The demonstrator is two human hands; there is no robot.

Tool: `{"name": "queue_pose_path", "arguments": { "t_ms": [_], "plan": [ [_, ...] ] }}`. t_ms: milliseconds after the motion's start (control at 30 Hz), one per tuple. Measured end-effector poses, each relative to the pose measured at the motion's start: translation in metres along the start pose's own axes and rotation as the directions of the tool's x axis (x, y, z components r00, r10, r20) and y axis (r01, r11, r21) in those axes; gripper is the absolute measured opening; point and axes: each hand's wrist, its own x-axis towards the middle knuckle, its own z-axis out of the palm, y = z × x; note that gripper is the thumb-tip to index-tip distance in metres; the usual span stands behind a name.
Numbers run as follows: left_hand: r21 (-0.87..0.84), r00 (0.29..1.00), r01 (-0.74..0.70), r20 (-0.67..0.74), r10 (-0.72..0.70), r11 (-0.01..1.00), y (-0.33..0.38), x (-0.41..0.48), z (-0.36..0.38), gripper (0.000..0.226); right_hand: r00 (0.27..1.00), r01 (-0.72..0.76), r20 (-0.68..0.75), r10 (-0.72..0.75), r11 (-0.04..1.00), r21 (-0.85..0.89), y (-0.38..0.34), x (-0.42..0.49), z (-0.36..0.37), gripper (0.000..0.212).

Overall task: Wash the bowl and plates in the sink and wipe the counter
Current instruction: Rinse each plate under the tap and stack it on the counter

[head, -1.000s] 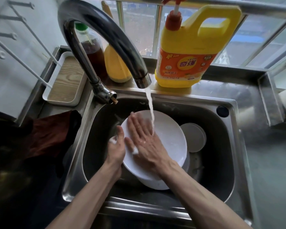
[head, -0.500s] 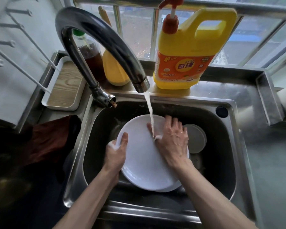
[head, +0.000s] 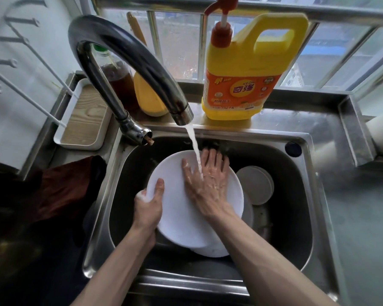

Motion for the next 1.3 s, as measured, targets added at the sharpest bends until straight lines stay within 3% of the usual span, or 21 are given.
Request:
{"name": "queue_pose_path", "arguments": {
  "t_ms": [33, 100, 167, 233, 333, 400, 433, 467, 533, 567, 633, 700, 767, 833, 900, 933, 967, 1033, 1100, 1200, 1300],
  "plan": [
    [0.003, 1.0, 0.001, -0.013, -0.001, 1.0, 0.0, 0.0, 0.0, 0.033, 1.0, 0.025, -0.008, -0.025, 0.999, 0.045, -0.003, -0.006, 0.003, 0.067],
    [0.0, 1.0, 0.002, -0.031, -0.002, 1.0, 0.0, -0.001, -0.001, 0.031, 0.977, 0.208, 0.029, -0.211, 0.976, 0.07, -0.005, -0.019, 0.009, 0.067],
    [-0.022, 0.999, 0.028, -0.026, -0.029, 0.999, 0.001, -0.001, -0.004, 0.03, 0.904, 0.399, 0.125, -0.409, 0.912, 0.094, 0.004, -0.028, 0.011, 0.067],
    [-0.03, 0.998, 0.059, -0.003, -0.059, 0.998, 0.002, -0.002, -0.008, 0.031, 0.887, 0.428, 0.154, -0.434, 0.901, 0.074, 0.019, -0.027, 0.004, 0.066],
    [0.021, 1.0, 0.026, 0.011, -0.026, 0.999, 0.003, -0.003, -0.011, 0.026, 0.972, 0.156, 0.183, -0.15, 0.988, -0.017, 0.037, -0.019, -0.019, 0.078],
    [0.055, 1.0, 0.003, 0.024, -0.005, 0.999, 0.005, -0.004, -0.009, 0.022, 0.943, -0.066, 0.328, 0.058, 0.998, 0.015, 0.047, -0.012, -0.034, 0.086],
    [0.074, 0.999, 0.006, 0.037, -0.008, 0.997, 0.005, -0.004, -0.007, 0.021, 0.919, -0.156, 0.377, 0.113, 0.984, 0.086, 0.053, -0.01, -0.04, 0.081],
    [0.091, 0.999, 0.007, 0.049, -0.011, 0.996, 0.006, -0.005, -0.006, 0.022, 0.904, -0.245, 0.404, 0.137, 0.942, 0.229, 0.059, -0.008, -0.047, 0.07],
    [0.126, 0.998, -0.007, 0.067, -0.002, 0.992, 0.005, -0.004, -0.006, 0.026, 0.862, -0.417, 0.486, 0.141, 0.743, 0.524, 0.071, -0.005, -0.06, 0.048],
    [0.136, 0.998, -0.022, 0.068, 0.013, 0.99, 0.005, -0.003, -0.006, 0.028, 0.833, -0.471, 0.541, 0.118, 0.662, 0.582, 0.077, -0.005, -0.065, 0.039],
    [0.154, 0.994, -0.093, 0.077, 0.081, 0.984, 0.007, 0.001, -0.004, 0.033, 0.8, -0.504, 0.595, 0.07, 0.616, 0.605, 0.085, -0.006, -0.07, 0.024],
    [0.235, 0.969, -0.242, 0.108, 0.222, 0.941, 0.009, 0.007, 0.004, 0.042, 0.814, -0.515, 0.575, 0.088, 0.568, 0.642, 0.09, -0.01, -0.069, 0.019],
    [0.45, 0.882, -0.464, 0.163, 0.441, 0.762, 0.009, 0.012, 0.014, 0.059, 0.844, -0.52, 0.513, 0.158, 0.478, 0.708, 0.093, -0.015, -0.066, 0.02],
    [0.717, 0.73, -0.593, 0.287, 0.62, 0.367, 0.009, 0.014, 0.025, 0.062, 0.85, -0.525, 0.479, 0.22, 0.427, 0.736, 0.097, -0.02, -0.065, 0.024],
    [0.807, 0.646, -0.591, 0.476, 0.596, -0.004, 0.008, 0.012, 0.038, 0.061, 0.851, -0.525, 0.465, 0.244, 0.408, 0.746, 0.099, -0.022, -0.068, 0.025],
    [0.806, 0.657, -0.584, 0.536, 0.531, -0.091, 0.006, 0.01, 0.045, 0.066, 0.849, -0.528, 0.467, 0.247, 0.394, 0.752, 0.099, -0.022, -0.069, 0.024],
    [0.801, 0.681, -0.588, 0.563, 0.469, -0.108, 0.004, 0.008, 0.053, 0.071, 0.847, -0.531, 0.47, 0.247, 0.375, 0.76, 0.097, -0.022, -0.07, 0.024],
    [0.777, 0.715, -0.63, 0.586, 0.381, -0.012, -0.002, 0.001, 0.068, 0.075, 0.846, -0.532, 0.47, 0.251, 0.358, 0.767, 0.089, -0.024, -0.07, 0.022],
    [0.709, 0.668, -0.705, 0.652, 0.36, 0.024, -0.008, -0.005, 0.082, 0.07, 0.857, -0.514, 0.454, 0.244, 0.332, 0.791, 0.082, -0.03, -0.068, 0.017],
    [0.598, 0.551, -0.796, 0.779, 0.299, -0.094, -0.006, -0.002, 0.088, 0.06, 0.864, -0.496, 0.427, 0.268, 0.306, 0.813, 0.08, -0.037, -0.068, 0.015],
    [0.619, 0.555, -0.765, 0.774, 0.305, -0.18, 0.004, 0.024, 0.075, 0.063, 0.86, -0.5, 0.414, 0.299, 0.327, 0.802, 0.085, -0.043, -0.068, 0.023]
  ]
}}
